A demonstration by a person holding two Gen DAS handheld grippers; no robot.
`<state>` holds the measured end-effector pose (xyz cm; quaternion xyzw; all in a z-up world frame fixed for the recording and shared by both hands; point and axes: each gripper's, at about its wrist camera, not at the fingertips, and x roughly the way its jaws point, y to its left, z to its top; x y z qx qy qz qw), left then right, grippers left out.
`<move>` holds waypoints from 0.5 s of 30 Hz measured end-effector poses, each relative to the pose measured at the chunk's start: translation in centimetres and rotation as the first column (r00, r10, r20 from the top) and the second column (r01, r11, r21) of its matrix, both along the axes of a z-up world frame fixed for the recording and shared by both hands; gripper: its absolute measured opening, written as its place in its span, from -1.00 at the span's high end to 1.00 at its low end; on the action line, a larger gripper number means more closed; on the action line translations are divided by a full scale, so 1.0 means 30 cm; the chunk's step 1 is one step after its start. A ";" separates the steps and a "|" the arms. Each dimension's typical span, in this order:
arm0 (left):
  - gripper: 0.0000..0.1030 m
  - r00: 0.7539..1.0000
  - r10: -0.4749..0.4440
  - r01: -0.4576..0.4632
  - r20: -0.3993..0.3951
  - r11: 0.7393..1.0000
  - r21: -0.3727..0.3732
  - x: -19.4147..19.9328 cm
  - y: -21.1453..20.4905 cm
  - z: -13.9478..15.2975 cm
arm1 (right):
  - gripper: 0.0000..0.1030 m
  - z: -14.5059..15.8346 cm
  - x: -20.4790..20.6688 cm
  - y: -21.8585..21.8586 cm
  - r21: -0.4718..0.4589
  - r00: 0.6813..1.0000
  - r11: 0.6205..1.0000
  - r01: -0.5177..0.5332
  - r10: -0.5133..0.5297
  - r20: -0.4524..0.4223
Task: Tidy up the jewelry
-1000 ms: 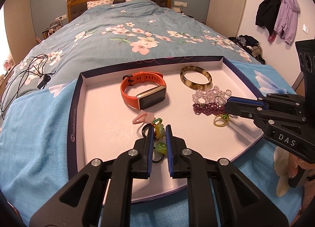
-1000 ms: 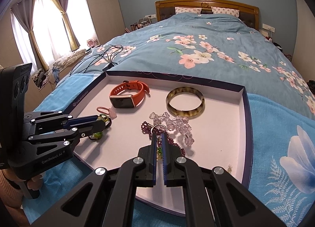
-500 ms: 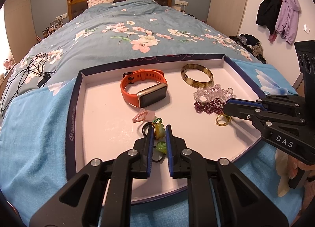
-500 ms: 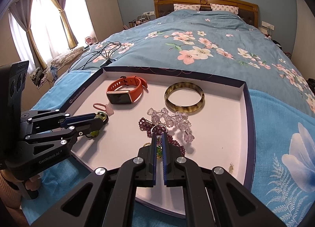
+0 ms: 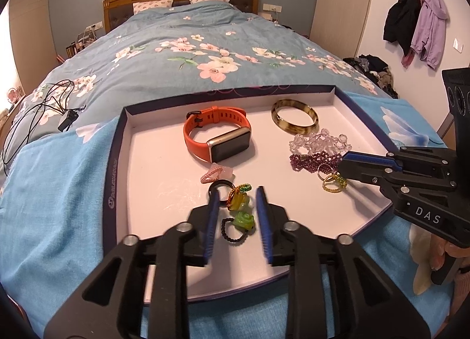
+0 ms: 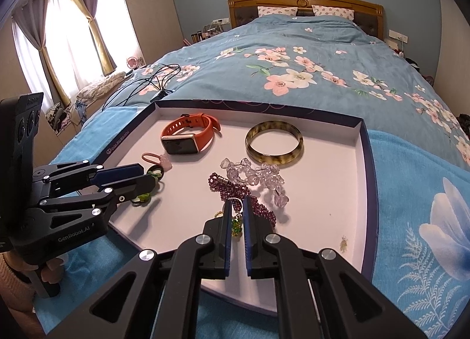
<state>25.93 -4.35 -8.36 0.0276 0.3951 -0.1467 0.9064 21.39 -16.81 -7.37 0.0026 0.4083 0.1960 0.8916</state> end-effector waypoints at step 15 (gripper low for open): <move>-0.89 0.991 0.005 0.007 0.134 0.996 -0.084 -0.185 0.066 0.138 | -0.47 0.087 -0.181 -0.060 0.024 0.986 0.996 0.087 -0.089 0.143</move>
